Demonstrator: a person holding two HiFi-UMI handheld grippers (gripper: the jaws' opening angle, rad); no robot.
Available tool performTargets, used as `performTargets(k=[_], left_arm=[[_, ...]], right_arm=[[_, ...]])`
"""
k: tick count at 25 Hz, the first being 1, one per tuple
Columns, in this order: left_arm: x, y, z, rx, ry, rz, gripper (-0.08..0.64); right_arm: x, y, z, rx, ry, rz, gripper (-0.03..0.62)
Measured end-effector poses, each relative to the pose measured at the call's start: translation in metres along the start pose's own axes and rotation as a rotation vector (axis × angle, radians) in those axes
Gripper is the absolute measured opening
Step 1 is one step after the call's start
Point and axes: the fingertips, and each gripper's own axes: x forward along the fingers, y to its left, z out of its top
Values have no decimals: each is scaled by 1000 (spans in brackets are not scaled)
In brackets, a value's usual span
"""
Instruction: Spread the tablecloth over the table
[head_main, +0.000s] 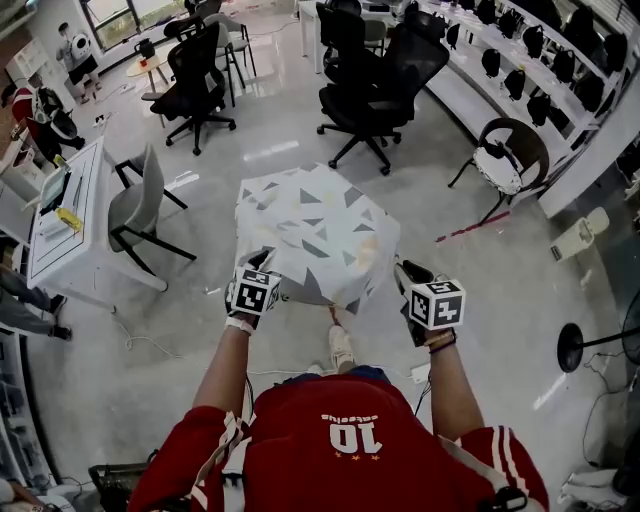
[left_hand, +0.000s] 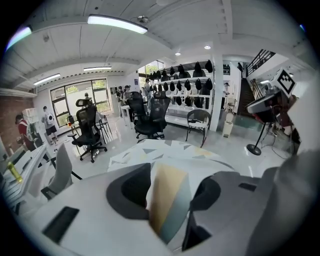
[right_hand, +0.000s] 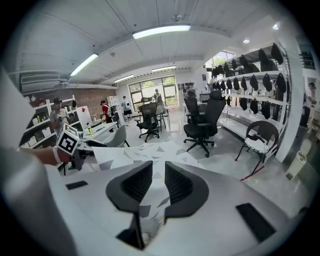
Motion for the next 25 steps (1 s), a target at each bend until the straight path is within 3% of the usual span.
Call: performTargets(k=[12, 19, 25], left_arm=[[-50, 29, -23, -85, -19, 71, 172], [-78, 34, -45, -74, -1, 89, 175], [-117, 61, -46, -169, -94, 151, 170]], right_arm=[[28, 50, 15, -70, 16, 93, 86], [43, 72, 24, -102, 15, 127, 84], [51, 93, 29, -120, 11, 161, 84]])
